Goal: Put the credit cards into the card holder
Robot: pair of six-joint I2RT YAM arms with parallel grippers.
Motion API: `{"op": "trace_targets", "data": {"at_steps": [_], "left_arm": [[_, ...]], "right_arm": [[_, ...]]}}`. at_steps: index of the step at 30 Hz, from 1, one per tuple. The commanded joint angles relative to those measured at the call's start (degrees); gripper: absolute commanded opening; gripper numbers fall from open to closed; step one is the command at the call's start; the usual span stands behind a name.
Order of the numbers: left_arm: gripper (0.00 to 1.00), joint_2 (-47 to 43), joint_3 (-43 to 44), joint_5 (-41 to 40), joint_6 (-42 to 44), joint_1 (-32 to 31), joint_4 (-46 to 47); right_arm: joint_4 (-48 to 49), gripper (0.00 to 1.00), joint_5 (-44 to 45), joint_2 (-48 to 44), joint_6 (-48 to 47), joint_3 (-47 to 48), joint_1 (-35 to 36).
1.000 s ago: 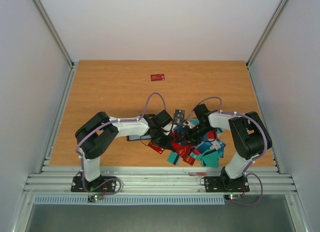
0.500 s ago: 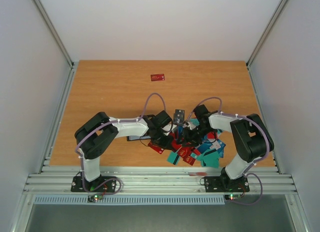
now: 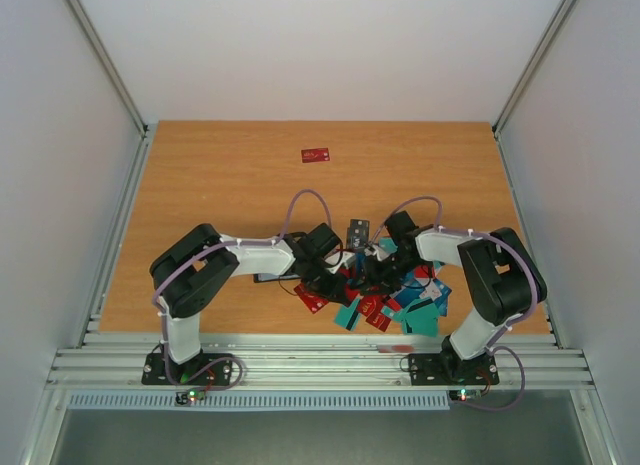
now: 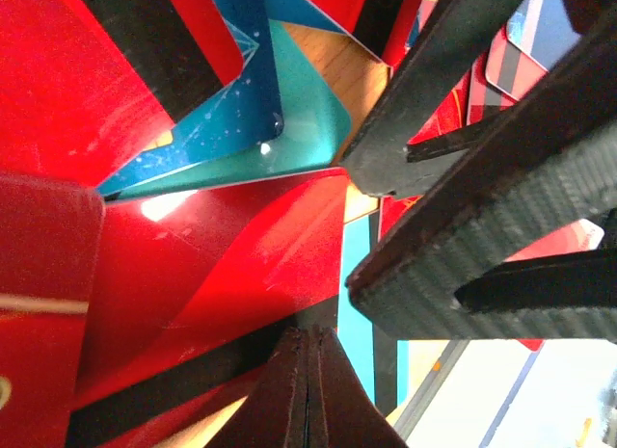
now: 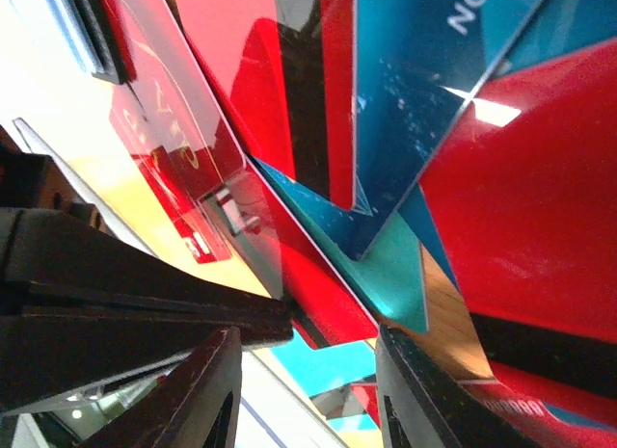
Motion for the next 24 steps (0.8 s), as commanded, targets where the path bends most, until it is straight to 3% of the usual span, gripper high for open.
{"op": "trace_targets", "data": {"at_steps": [1, 6, 14, 20, 24], "left_arm": [[0.00, 3.8, -3.1, -1.0, 0.9, 0.6, 2.0], [0.00, 3.3, -4.5, 0.1, 0.3, 1.1, 4.0], [0.00, -8.3, -7.0, -2.1, -2.7, 1.1, 2.2], [0.01, -17.7, -7.3, -9.2, -4.4, 1.3, -5.3], [0.01, -18.2, -7.0, -14.0, -3.4, 1.7, -9.1]], "right_arm": [[7.1, 0.39, -4.3, 0.6, 2.5, -2.4, 1.1], [11.3, 0.33, -8.4, 0.5, 4.4, -4.7, 1.1], [12.6, 0.29, -10.8, -1.4, 5.9, -7.1, 1.1], [8.0, 0.30, -7.7, -5.6, 5.0, -4.0, 1.1], [4.6, 0.32, -3.2, -6.6, 3.9, 0.0, 1.1]]}}
